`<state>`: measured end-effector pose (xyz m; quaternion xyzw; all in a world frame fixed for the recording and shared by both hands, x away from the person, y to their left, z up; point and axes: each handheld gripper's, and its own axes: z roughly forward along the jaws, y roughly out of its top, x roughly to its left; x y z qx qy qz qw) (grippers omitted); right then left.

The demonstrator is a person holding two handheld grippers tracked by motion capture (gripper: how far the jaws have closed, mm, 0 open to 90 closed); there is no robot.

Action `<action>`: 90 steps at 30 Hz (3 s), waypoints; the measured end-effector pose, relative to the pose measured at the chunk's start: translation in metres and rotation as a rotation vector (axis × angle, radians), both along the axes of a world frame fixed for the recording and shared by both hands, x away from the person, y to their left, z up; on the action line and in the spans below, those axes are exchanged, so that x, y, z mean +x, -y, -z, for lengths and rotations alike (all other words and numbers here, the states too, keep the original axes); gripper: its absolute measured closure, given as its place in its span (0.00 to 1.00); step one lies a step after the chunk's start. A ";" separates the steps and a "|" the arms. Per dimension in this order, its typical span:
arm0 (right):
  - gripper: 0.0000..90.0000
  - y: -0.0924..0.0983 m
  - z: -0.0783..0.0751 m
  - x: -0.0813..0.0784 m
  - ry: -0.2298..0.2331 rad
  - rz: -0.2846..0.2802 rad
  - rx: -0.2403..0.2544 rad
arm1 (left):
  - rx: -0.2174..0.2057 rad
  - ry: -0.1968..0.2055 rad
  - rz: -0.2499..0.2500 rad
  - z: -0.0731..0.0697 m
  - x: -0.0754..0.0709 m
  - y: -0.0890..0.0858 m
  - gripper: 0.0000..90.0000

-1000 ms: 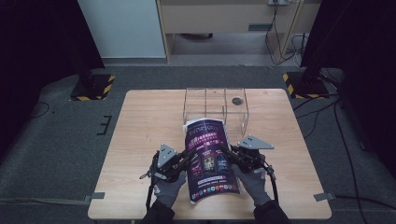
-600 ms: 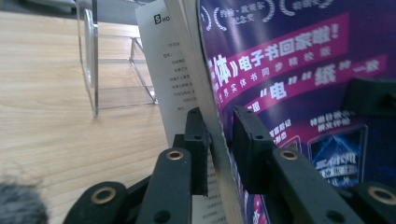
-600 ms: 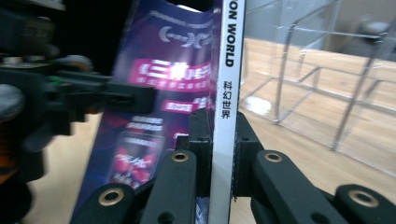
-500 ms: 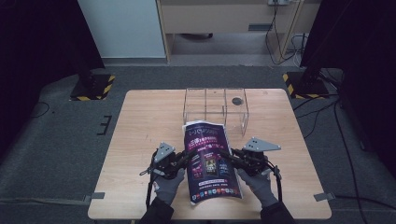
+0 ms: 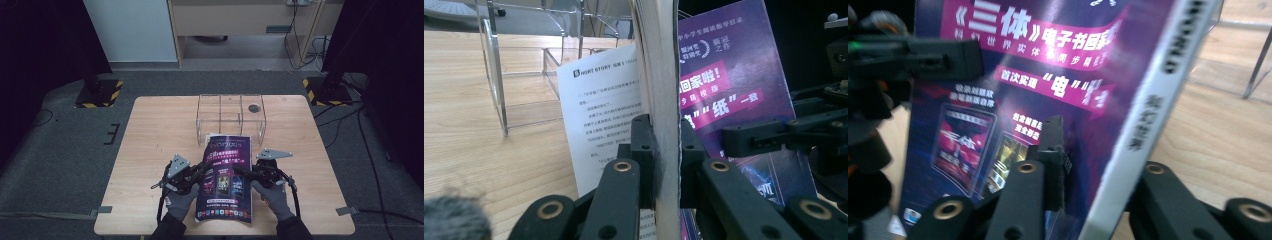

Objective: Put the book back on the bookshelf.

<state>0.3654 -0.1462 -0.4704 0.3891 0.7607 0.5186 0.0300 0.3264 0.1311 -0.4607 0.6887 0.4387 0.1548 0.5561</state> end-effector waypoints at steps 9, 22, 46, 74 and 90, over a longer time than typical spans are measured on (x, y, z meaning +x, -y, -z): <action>0.92 0.004 -0.007 -0.004 -0.021 -0.014 0.085 | 0.003 -0.026 -0.006 -0.002 0.000 -0.010 0.86; 0.92 -0.002 -0.034 -0.017 0.038 -0.062 0.127 | -0.012 0.017 -0.052 -0.007 -0.007 -0.037 0.70; 0.92 0.005 -0.082 -0.017 0.176 0.059 0.126 | 0.261 -0.243 -0.309 0.056 0.006 -0.103 0.44; 0.92 0.029 -0.123 -0.003 0.259 0.229 0.145 | 0.424 -0.262 -0.349 0.075 0.020 -0.095 0.14; 0.92 0.040 -0.163 0.002 0.334 0.306 0.137 | 0.425 -0.263 -0.349 0.075 0.021 -0.095 0.12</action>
